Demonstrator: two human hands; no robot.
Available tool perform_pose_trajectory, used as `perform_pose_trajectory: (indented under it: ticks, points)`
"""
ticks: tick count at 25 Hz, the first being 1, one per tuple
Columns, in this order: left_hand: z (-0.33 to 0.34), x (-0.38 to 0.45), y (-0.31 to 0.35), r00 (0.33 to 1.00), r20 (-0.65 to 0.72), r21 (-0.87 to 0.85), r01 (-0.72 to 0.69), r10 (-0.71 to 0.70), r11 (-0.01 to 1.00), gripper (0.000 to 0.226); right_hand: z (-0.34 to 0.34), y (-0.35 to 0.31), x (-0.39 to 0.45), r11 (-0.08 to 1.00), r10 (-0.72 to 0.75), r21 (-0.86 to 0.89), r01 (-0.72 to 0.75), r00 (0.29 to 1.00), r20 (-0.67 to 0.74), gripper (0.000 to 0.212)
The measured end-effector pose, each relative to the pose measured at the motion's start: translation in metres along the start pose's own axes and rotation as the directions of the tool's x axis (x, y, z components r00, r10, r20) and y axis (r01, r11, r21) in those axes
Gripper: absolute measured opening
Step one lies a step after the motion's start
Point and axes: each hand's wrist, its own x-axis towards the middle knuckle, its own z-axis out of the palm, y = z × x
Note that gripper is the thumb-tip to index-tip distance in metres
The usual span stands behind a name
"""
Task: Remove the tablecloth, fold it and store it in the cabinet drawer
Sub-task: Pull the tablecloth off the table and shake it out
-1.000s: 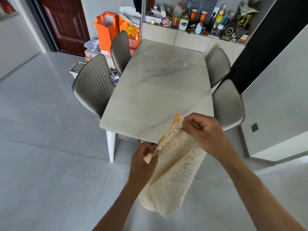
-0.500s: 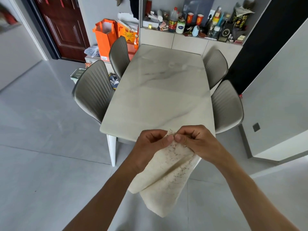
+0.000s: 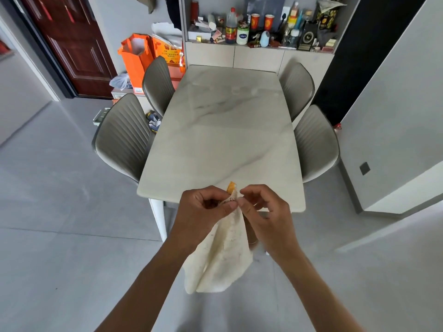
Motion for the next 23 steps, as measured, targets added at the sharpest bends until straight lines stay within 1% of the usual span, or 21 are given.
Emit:
perform_pose_trajectory:
  ticks: [1, 3, 5, 6, 8, 11, 13, 14, 17, 19, 21, 23]
  points:
    - [-0.001, -0.001, 0.002, 1.0, 0.006, 0.021, -0.012, 0.011, 1.0, 0.009, 0.001, 0.002, 0.001, 0.998, 0.028, 0.05, -0.03, 0.999, 0.045, 0.007]
    - [-0.004, -0.002, 0.006, 0.999, 0.025, 0.044, -0.026, 0.025, 0.999, 0.008, -0.003, 0.007, 0.004, 0.988, 0.052, 0.134, -0.074, 0.985, 0.161, 0.009]
    - [-0.008, -0.003, 0.013, 0.998, 0.054, 0.074, -0.035, 0.031, 0.997, 0.008, -0.006, 0.011, 0.008, 0.962, 0.08, 0.223, -0.158, 0.943, 0.324, 0.017]
    - [-0.01, -0.004, 0.016, 0.997, 0.072, 0.089, -0.042, 0.036, 0.995, 0.008, -0.007, 0.014, 0.009, 0.954, 0.081, 0.239, -0.179, 0.925, 0.371, 0.022]
    - [-0.01, -0.007, 0.02, 0.996, 0.086, 0.107, -0.048, 0.039, 0.993, 0.007, -0.006, 0.015, 0.008, 0.942, 0.051, 0.291, -0.17, 0.925, 0.375, 0.025]
    - [-0.011, -0.012, 0.017, 1.0, 0.025, 0.112, -0.015, 0.012, 0.994, 0.006, -0.002, 0.013, 0.006, 0.892, -0.003, 0.427, -0.147, 0.944, 0.33, 0.02]
    - [-0.012, -0.015, 0.015, 1.0, 0.002, 0.104, 0.001, -0.001, 0.995, 0.006, -0.002, 0.011, 0.006, 0.858, -0.028, 0.486, -0.167, 0.929, 0.368, 0.023]
    - [-0.012, -0.017, 0.014, 1.0, 0.01, 0.103, 0.004, -0.005, 0.995, 0.005, -0.002, 0.01, 0.007, 0.834, -0.024, 0.51, -0.211, 0.909, 0.415, 0.025]
    - [-0.015, -0.021, 0.014, 0.997, 0.074, 0.102, -0.001, -0.007, 0.995, 0.005, -0.004, 0.007, 0.011, 0.787, 0.019, 0.504, -0.356, 0.83, 0.557, 0.023]
    - [-0.016, -0.023, 0.014, 0.996, 0.092, 0.093, -0.014, 0.005, 0.996, 0.005, -0.005, 0.007, 0.013, 0.807, 0.026, 0.468, -0.36, 0.813, 0.581, 0.016]
    - [-0.016, -0.023, 0.012, 0.997, 0.072, 0.068, -0.01, 0.005, 0.998, 0.007, -0.005, 0.007, 0.016, 0.823, 0.02, 0.45, -0.346, 0.81, 0.586, 0.017]
    - [-0.016, -0.023, 0.009, 0.999, 0.04, 0.032, 0.004, -0.006, 0.999, 0.007, -0.004, 0.005, 0.016, 0.803, 0.007, 0.478, -0.356, 0.807, 0.59, 0.018]
